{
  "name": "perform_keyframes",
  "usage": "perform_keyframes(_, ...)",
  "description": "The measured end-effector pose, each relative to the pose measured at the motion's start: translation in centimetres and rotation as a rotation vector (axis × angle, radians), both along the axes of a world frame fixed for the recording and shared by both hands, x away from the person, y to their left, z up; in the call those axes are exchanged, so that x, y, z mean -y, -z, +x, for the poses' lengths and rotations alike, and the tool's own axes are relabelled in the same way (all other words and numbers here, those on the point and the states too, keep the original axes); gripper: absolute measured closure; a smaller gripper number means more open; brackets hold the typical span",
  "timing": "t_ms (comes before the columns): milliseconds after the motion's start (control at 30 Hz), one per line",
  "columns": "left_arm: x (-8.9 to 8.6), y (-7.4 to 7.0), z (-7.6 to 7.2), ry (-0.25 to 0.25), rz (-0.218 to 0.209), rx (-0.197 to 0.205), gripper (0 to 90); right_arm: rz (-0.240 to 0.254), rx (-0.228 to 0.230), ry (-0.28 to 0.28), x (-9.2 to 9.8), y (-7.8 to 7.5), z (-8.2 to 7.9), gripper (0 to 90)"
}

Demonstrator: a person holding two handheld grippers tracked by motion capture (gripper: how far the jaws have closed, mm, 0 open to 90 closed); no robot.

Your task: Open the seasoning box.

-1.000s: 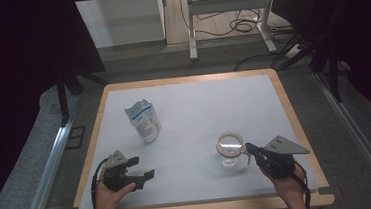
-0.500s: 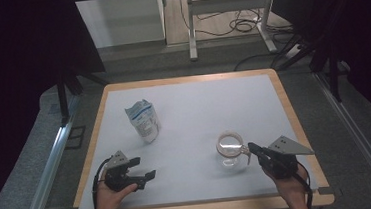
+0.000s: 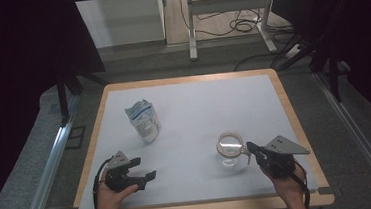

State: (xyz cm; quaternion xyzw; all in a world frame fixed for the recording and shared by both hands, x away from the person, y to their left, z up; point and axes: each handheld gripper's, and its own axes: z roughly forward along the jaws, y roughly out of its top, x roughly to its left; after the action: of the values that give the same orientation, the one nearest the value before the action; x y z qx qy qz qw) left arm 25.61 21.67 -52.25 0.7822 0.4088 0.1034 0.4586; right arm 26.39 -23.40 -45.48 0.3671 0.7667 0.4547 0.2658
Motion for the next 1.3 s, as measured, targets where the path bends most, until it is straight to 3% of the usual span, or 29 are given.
perform_keyframes(433, 0.2, 0.0, 0.0, -0.009, 0.001, 0.002, 18.5, -0.013, 0.007, 0.001, 0.0, 0.2, 0.0, 90.0)
perform_keyframes(633, 0.8, -0.2, 0.0, -0.019, -0.005, 0.023, 22.4, -0.015, 0.009, -0.002, 0.0, 0.2, -0.1, 90.0)
perform_keyframes(800, 2.7, -0.9, 0.4, 0.02, -0.017, 0.047, 33.6, -0.01, 0.005, -0.006, 0.0, 0.2, -0.1, 90.0)
perform_keyframes(933, 4.1, -1.5, 1.1, 0.036, -0.025, 0.068, 36.2, -0.017, 0.002, -0.005, 0.0, 0.2, -0.1, 90.0)
perform_keyframes(1133, 5.8, -2.0, 1.9, 0.065, -0.046, 0.061, 39.9, -0.016, -0.001, -0.004, 0.0, 0.2, -0.1, 90.0)
perform_keyframes(1300, 7.2, -2.4, 2.5, 0.061, -0.069, 0.07, 46.1, -0.017, -0.001, -0.004, 0.0, 0.2, -0.1, 90.0)
